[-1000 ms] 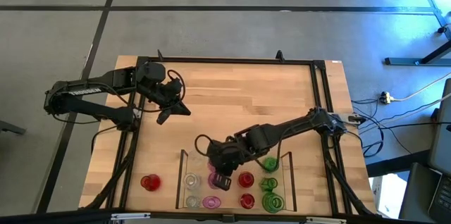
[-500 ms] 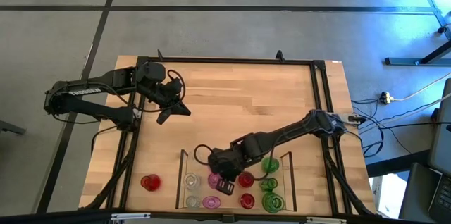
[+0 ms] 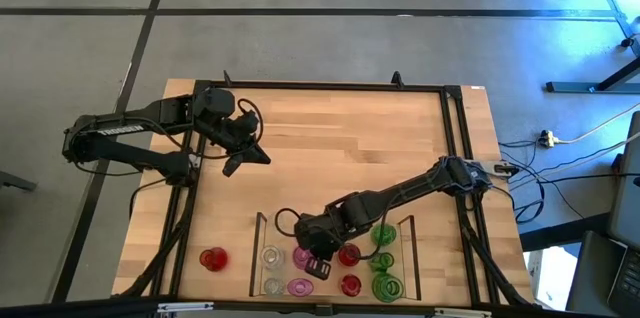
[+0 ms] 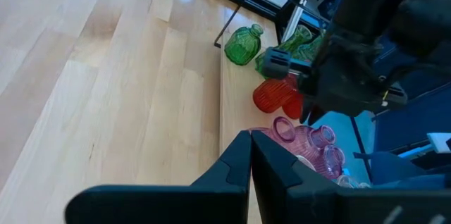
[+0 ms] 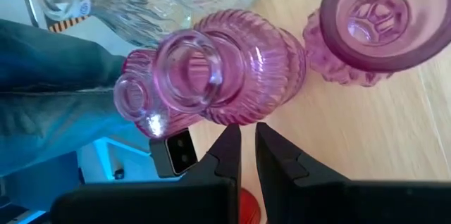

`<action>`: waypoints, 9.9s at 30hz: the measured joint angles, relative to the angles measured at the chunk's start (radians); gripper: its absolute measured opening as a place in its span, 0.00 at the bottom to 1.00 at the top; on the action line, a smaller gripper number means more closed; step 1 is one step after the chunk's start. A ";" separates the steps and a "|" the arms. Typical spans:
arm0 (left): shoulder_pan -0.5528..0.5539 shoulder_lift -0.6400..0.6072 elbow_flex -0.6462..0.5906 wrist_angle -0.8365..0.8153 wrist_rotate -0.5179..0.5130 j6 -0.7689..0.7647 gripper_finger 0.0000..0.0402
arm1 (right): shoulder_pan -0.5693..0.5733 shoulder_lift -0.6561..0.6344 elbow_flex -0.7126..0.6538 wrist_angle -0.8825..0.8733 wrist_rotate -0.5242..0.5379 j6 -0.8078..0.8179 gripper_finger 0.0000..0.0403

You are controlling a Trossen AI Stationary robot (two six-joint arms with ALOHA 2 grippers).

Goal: Sort vases onto shelf
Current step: Put the purple vase aligned with the other purple vases on the shelf, then put the red vase aligned with the other red vases on the shelf

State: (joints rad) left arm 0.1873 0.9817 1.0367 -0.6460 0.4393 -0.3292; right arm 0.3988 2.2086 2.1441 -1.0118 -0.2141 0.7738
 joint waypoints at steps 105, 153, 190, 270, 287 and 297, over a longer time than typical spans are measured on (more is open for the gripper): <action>-1.302 0.005 -0.298 -0.273 -0.622 -1.652 0.07 | -0.116 -0.441 0.003 -0.559 0.797 -0.047 0.07; -0.182 0.959 0.926 -0.513 -0.041 0.263 0.05 | 0.243 -0.980 -0.651 -0.561 0.869 0.848 0.07; -0.282 1.186 1.012 -0.373 0.054 0.045 0.09 | 0.309 -0.947 -0.835 -0.351 0.778 0.860 0.07; -0.281 1.185 1.011 -0.374 0.099 0.077 0.16 | 0.308 -0.948 -0.834 -0.351 0.744 0.841 0.07; -0.261 1.184 1.011 -0.375 0.066 0.077 0.26 | 0.308 -0.957 -0.834 -0.354 0.727 0.841 0.07; -0.212 1.182 1.054 -0.378 0.056 0.050 0.25 | 0.308 -0.984 -0.834 -0.362 0.745 0.841 0.07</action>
State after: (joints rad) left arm -0.0244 2.1640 2.0911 -1.0240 0.4951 -0.2796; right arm 0.7067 1.2247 1.3098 -1.3739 0.5304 1.6146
